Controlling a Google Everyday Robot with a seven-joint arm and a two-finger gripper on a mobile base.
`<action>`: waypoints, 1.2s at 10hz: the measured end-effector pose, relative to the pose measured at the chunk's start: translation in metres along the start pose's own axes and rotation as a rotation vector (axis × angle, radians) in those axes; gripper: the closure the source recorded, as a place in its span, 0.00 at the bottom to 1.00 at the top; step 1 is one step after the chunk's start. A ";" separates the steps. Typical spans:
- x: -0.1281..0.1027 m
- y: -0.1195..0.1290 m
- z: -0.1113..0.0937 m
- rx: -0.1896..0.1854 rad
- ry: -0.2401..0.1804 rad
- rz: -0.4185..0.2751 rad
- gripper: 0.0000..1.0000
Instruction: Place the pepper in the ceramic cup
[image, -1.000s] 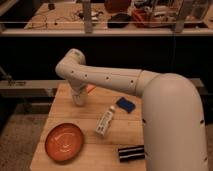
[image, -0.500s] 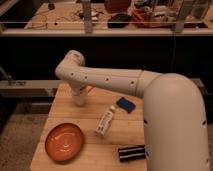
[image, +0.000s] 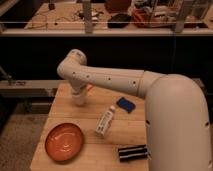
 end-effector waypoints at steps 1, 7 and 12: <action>0.000 -0.006 -0.007 -0.002 -0.011 0.022 1.00; 0.001 -0.025 -0.016 -0.130 0.023 0.264 1.00; 0.006 -0.026 -0.021 -0.204 -0.075 0.475 1.00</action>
